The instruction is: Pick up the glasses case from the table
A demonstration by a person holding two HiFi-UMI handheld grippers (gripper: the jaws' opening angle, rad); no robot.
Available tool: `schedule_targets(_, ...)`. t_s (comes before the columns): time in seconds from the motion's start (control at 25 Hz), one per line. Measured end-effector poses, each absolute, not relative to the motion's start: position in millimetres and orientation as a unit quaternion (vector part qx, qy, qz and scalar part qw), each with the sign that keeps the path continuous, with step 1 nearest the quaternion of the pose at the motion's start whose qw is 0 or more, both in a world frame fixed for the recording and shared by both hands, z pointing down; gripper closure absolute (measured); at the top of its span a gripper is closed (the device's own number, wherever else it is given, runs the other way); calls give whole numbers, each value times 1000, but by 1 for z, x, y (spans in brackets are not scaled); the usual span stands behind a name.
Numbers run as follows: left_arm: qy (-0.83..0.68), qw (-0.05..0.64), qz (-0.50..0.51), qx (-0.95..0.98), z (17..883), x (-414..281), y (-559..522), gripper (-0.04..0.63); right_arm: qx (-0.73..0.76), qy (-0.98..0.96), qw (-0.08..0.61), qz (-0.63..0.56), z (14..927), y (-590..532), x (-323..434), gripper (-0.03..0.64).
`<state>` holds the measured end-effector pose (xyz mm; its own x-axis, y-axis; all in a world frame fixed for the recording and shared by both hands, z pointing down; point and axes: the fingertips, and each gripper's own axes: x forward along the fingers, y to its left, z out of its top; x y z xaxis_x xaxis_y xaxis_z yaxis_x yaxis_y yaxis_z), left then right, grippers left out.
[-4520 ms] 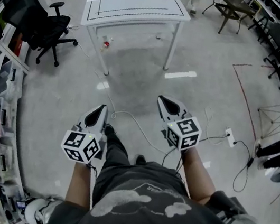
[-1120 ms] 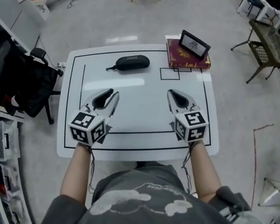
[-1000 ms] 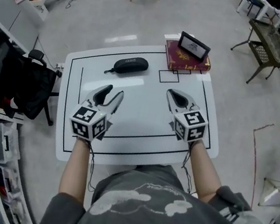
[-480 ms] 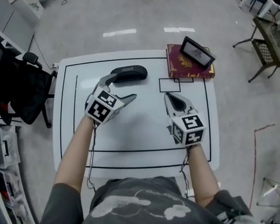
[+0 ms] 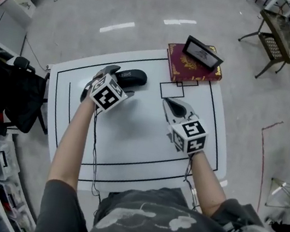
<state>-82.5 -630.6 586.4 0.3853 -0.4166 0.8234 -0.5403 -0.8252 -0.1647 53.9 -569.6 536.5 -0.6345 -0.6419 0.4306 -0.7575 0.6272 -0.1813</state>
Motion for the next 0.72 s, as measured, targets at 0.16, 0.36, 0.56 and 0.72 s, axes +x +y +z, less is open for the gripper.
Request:
schedule_targets(0.16,-253,86,506,820,606,-84,-636,158,384,-888,174,186,547,-567,48,617)
schedule_targets(0.36,-236,83,538,805,618,-86,-642,158,376,-889,177,193,554,-567,44,617)
schedule_targets(0.56,-195,98,562,797,628,-80,-641,158,372,-890,181,194,555,-562,46,617)
schedule_targets(0.72,-196,62,559,804,616,-66,-659,198,378,-887,180,197,554,-554,53,617)
